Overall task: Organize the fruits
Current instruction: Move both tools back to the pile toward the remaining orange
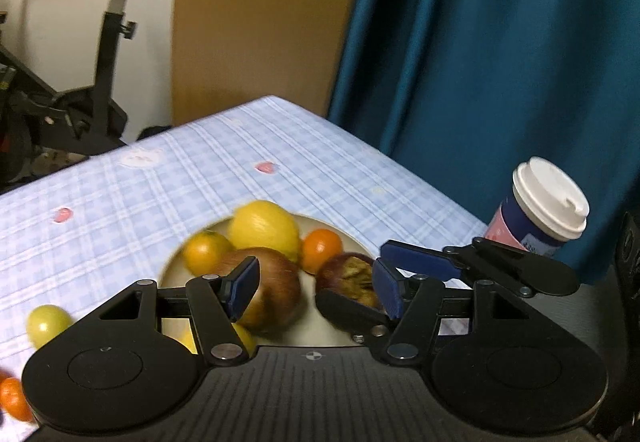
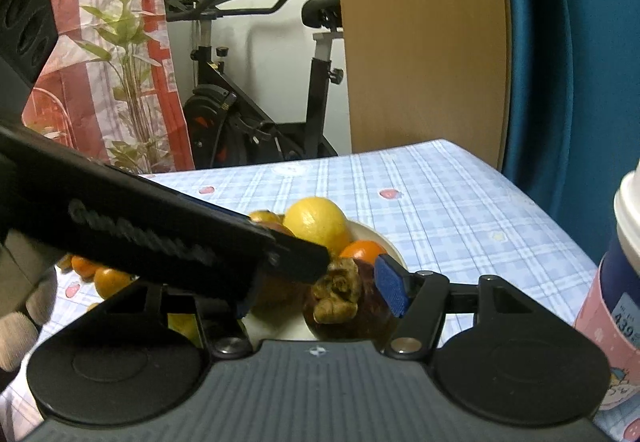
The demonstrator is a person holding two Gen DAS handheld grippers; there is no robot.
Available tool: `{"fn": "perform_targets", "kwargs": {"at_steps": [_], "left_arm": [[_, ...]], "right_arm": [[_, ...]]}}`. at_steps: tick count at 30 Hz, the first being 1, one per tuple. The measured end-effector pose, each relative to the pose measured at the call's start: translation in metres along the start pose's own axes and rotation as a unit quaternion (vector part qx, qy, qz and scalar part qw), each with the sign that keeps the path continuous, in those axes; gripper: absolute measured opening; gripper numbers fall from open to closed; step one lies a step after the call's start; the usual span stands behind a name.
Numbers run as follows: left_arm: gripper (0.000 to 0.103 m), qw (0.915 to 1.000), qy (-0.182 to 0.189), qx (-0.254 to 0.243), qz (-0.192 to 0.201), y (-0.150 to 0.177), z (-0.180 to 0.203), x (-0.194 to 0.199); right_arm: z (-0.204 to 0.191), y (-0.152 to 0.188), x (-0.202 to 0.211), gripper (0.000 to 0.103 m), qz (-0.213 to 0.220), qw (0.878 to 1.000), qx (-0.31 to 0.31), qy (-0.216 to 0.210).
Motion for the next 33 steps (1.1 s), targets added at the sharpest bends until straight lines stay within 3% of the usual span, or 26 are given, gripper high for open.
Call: {"fn": "perform_targets", "kwargs": {"at_steps": [6,11,22,28,33], "left_arm": [[0.065,0.9989,-0.028,0.016,0.034,0.002,-0.030,0.046],[0.065,0.9942,-0.084,0.030,0.060,0.011,-0.064,0.092],[0.065,0.9673,-0.211,0.088,0.109,0.048,-0.129,0.187],[0.065,0.9577,-0.234,0.118,0.118,0.070,-0.144,0.204],[0.065,0.9546,-0.240,0.131,0.117,0.082,-0.153,0.209]], "right_arm": [[-0.018,-0.013,0.008,0.064,0.020,0.999,0.002,-0.025],[-0.046,-0.021,0.009,0.064,0.027,0.997,0.001,-0.065],[-0.140,-0.021,0.007,0.064,0.024,0.985,0.022,-0.170],[-0.176,-0.007,0.002,0.064,0.006,0.979,0.054,-0.195],[-0.195,0.004,-0.002,0.064,-0.002,0.976,0.075,-0.203]]}}
Point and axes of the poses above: each gripper's, at about its wrist camera, not at the fingertips, and x roughly against the way its jaws point, z to its right, y to its underside, the point moved 10 cm from there along -x, roughly the way its jaws point, and after that the axes turned 13 degrees about y, right-handed, at the moved point
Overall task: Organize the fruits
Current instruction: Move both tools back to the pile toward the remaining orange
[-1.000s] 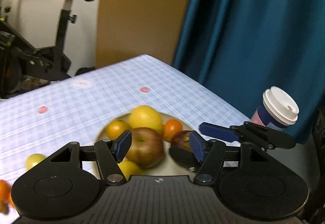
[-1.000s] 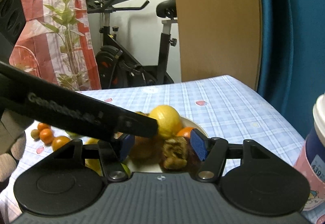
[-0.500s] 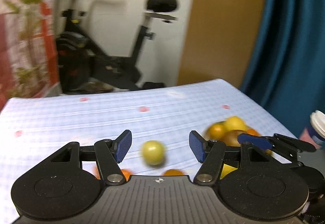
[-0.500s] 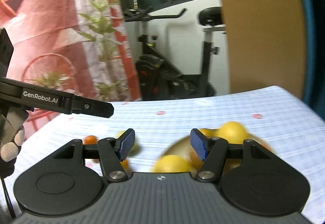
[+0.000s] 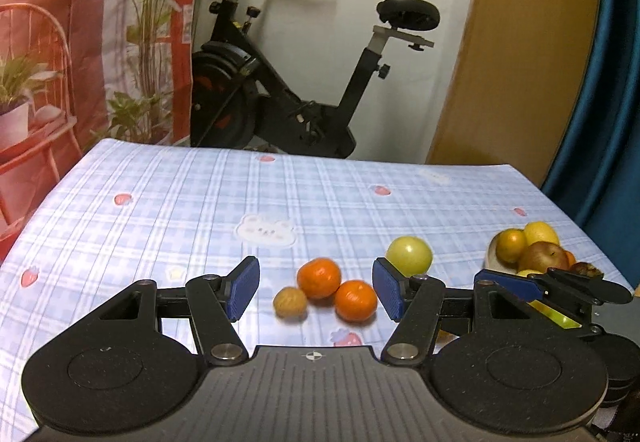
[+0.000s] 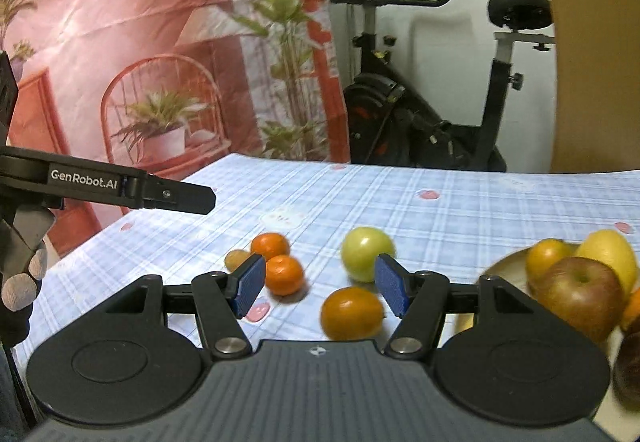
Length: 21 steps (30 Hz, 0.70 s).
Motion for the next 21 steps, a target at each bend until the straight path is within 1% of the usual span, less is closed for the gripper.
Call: {"fn": "perform_targets", "kwargs": {"at_steps": [6,11,21], "left_arm": [[0.065,0.9999,-0.002,0.009,0.004,0.008,-0.008,0.001],[0.065,0.9999,-0.008,0.011,0.010,0.011,-0.010,0.002],[0.065,0.9981,-0.021,0.053,0.023,0.017,-0.032,0.011]], "right_arm": [[-0.010,0.013,-0.009,0.064,-0.010,1.000,0.017,0.002],[-0.011,0.018,-0.012,0.064,-0.011,1.000,0.016,0.002],[0.004,0.027,-0.007,0.064,-0.015,1.000,-0.007,0.012]]}}
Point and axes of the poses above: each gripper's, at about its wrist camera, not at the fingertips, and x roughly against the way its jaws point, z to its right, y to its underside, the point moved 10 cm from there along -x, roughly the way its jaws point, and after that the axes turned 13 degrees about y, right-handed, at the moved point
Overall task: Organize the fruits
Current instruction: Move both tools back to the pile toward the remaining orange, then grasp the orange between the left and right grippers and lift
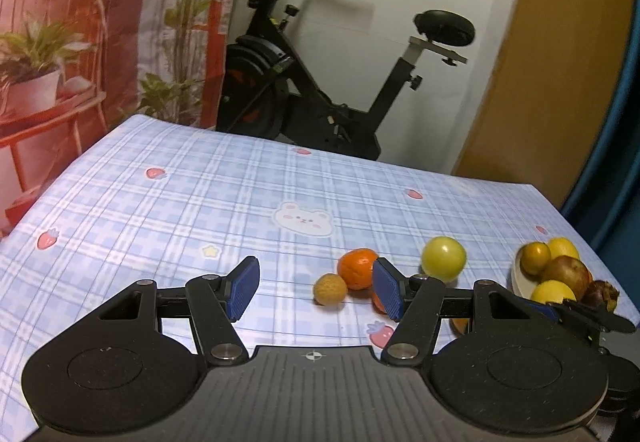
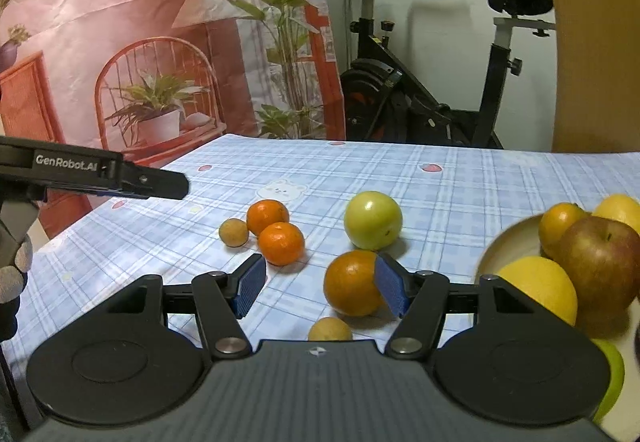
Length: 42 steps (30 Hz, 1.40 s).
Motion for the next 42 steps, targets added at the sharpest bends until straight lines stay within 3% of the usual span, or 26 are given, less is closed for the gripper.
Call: {"fn": "perform_targets", "kwargs": {"at_steps": [13,27,30,34,36,39,42], "left_arm": [[0.064,0.9996,0.015,-0.013,-0.019,0.013,0.008,-0.010],[0.064,0.9986,0.029,-0.023,-0.038,0.021,0.012,-0.018],[0.064,0.9984,0.032,-0.024,-0.040,0.021,0.013,-0.019],[0.064,0.9982,0.036,-0.025,-0.040,0.021,0.014,-0.019],[0.064,0.9982,0.038,-0.024,-0.040,0.021,0.013,-0.018],[0.064,0.9981,0.042,-0.021,-0.040,0.021,0.012,-0.019],[0.064,0.9974,0.057,-0.013,-0.042,0.021,0.014,-0.020]], "right_arm": [[0.003,0.003,0.000,0.065,0.001,1.000,0.008,0.002],[-0.001,-0.001,-0.017,0.063,-0.001,0.999,0.036,0.034],[-0.004,-0.002,-0.014,0.063,0.007,0.999,0.036,0.016],[-0.016,-0.005,-0.002,0.058,0.027,0.998,0.038,-0.044],[-0.015,-0.006,-0.002,0.059,0.035,0.998,0.043,-0.026],[-0.005,-0.002,-0.014,0.061,0.014,0.999,0.040,0.012],[-0.014,0.002,-0.021,0.059,-0.012,0.998,0.058,-0.006]]}}
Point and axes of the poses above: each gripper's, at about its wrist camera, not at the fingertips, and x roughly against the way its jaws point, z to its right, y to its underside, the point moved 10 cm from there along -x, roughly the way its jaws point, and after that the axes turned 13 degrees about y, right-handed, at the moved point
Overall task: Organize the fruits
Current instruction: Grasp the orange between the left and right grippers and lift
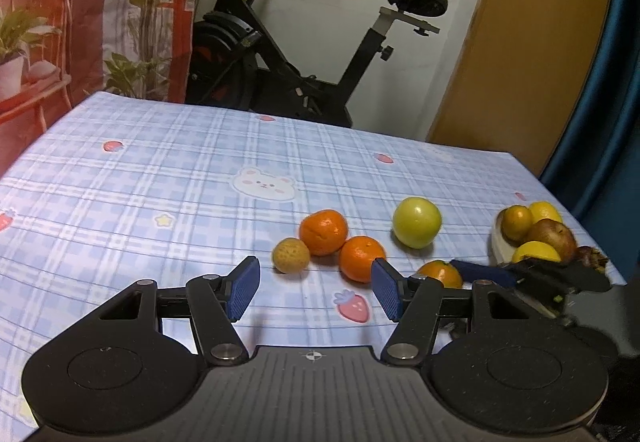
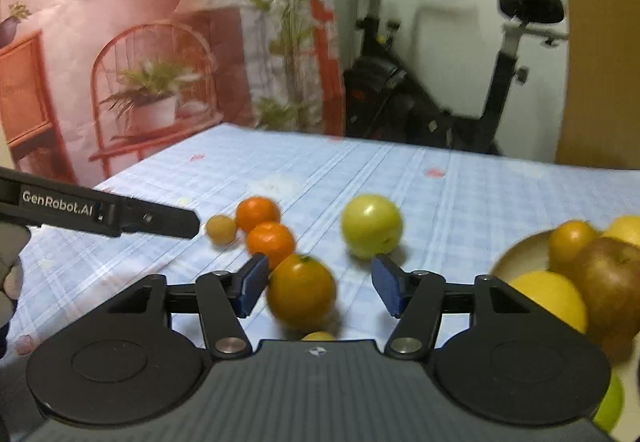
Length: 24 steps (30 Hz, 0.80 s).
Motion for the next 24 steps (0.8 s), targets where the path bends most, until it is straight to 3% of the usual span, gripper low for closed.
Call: {"fn": "perform_targets", "kwargs": {"at_steps": [5,18,22,24], "left_arm": [[0.064,0.9990,0.039,0.020,-0.003,0.001,0.008,-0.003],[0.063,0.9927,0.106,0.001,-0.057,0.026,0.043,-0.027],[0.042,0.9924,0.102,0.000,-0.067,0.032,0.043,-0.030],[0.042,0.9924,0.103,0.002,-0.067,0.032,0.043,-0.030]], "right_arm": [[-0.008,0.007,-0.002,0.045,-0.018,1.000,0.010,-0.019],[-0.035,0.016,0.007,0.045,-0.013,0.996,0.060,-0.064],[-0.039,0.018,0.007,0.045,-0.013,0.995,0.068,-0.068],[-0.039,0.018,0.005,0.045,-0.014,0.995,0.066,-0.069]]}}
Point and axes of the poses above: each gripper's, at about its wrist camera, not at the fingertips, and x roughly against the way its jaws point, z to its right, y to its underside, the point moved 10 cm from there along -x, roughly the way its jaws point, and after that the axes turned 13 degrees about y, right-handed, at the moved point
